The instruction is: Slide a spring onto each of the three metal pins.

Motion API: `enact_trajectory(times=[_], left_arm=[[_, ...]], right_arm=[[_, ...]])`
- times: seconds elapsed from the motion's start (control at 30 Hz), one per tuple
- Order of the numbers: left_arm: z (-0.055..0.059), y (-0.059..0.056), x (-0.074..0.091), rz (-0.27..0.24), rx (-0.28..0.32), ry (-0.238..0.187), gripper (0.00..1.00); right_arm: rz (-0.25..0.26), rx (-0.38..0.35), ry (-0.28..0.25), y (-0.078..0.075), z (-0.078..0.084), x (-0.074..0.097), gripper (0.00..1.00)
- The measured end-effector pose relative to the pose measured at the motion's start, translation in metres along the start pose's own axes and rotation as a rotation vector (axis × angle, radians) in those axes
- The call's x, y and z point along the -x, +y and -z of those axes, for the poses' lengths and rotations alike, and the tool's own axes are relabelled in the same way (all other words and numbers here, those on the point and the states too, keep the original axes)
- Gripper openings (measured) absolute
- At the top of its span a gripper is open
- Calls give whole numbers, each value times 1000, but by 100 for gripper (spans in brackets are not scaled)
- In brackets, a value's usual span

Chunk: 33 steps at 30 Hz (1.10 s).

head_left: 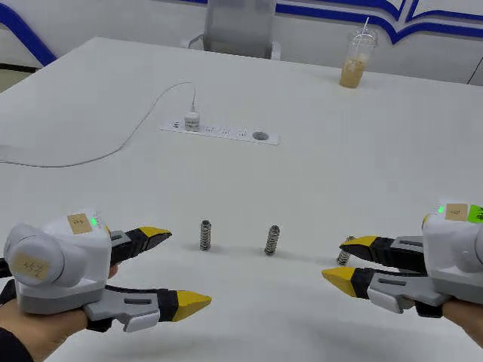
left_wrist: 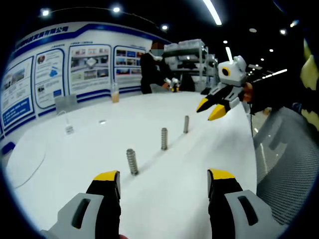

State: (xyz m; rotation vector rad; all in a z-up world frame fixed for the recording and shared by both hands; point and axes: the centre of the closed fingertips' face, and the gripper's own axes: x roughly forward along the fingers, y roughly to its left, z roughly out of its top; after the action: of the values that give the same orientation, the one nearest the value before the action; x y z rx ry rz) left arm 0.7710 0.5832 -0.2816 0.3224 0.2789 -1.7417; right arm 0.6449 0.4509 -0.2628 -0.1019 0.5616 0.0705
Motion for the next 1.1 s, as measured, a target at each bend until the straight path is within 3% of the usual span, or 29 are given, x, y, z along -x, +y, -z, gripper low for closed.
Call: enact_trajectory(times=[0.47,0.63,1.1], left_arm=[[2,-2,-2,8,1,7,73],[4,-1,-2,8,4,9,73],[9,-1,-4,7,21,9,74]], right_arm=[[48,-10,-33,-23,21,19,44],[49,-10,-40,-24,27,21,53],[64,-51,-55,-26,41,20,65]])
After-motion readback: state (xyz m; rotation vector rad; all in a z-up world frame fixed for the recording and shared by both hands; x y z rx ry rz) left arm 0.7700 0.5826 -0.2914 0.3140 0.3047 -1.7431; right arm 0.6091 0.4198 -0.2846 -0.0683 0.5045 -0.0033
